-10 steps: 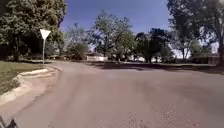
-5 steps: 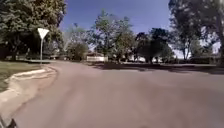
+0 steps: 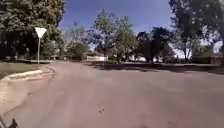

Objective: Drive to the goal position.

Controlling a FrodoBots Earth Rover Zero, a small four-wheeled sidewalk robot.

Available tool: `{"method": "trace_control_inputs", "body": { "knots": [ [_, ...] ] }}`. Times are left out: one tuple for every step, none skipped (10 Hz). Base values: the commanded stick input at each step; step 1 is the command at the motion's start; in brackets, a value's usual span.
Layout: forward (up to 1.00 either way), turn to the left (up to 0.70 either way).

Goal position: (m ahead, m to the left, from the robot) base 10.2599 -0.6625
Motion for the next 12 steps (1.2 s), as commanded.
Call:
{"method": "trace_control_inputs", "body": {
  "knots": [
    [0.70, 0.00],
    [0.70, 0.00],
    [0.70, 0.00],
    [0.70, -0.07],
    [0.70, -0.14],
    [0.70, -0.20],
    [0.70, -0.27],
    [0.70, -0.33],
    [0.70, -0.35],
    [0.70, -0.06],
    [0.70, 0.00],
    [0.70, 0.00]
  ]
}}
